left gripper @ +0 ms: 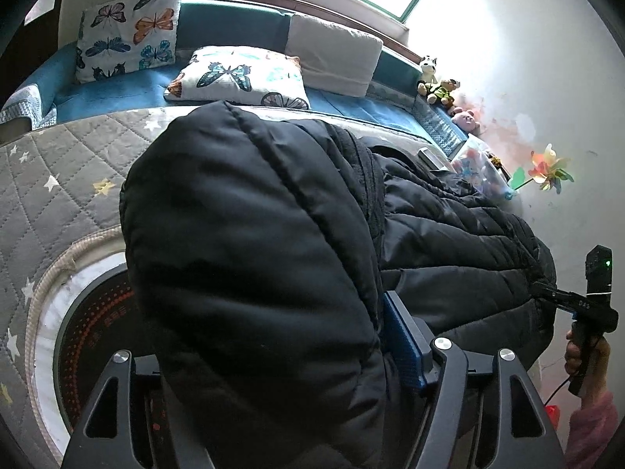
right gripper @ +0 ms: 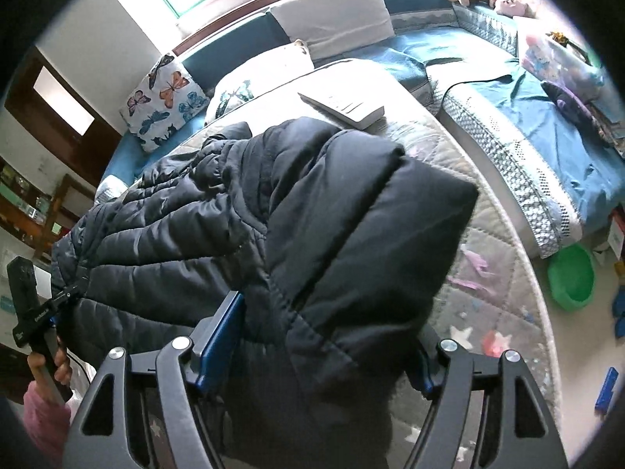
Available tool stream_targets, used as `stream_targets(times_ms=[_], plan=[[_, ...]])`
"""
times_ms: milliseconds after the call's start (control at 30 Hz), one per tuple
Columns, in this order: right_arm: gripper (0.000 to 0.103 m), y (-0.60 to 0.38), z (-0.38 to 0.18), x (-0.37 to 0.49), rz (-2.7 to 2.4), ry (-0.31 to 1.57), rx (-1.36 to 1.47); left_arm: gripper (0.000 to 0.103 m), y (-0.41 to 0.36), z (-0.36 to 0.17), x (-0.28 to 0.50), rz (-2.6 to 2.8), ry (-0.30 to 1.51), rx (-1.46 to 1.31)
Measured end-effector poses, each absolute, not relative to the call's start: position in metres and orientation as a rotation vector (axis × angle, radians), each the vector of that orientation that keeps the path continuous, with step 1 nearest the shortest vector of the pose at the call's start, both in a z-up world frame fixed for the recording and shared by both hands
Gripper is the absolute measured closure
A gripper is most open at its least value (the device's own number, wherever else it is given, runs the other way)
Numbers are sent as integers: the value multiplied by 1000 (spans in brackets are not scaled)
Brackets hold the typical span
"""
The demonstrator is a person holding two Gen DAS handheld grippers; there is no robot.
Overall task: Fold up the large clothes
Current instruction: 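Lower the folded edge onto the jacket with both grippers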
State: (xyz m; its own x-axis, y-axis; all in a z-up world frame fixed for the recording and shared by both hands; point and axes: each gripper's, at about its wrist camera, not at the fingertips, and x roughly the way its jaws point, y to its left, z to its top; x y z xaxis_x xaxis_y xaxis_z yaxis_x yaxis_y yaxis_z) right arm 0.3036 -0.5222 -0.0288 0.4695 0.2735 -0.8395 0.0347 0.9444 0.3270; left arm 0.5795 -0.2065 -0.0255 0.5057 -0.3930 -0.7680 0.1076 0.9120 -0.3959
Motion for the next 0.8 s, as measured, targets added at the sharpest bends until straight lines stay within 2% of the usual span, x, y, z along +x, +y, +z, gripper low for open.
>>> stream_targets(times_ms=[400,600,800], plan=[[23,-522,-1,286,-17,1008,135,29,-178,-13,569,-328,1019,-386],[23,-521,21,280,-7,926,173,29,-132,-6,571,-336,1036,-584],[23,-502,22,291,30,908,163,29,-107,16,556,-283,974,-550]])
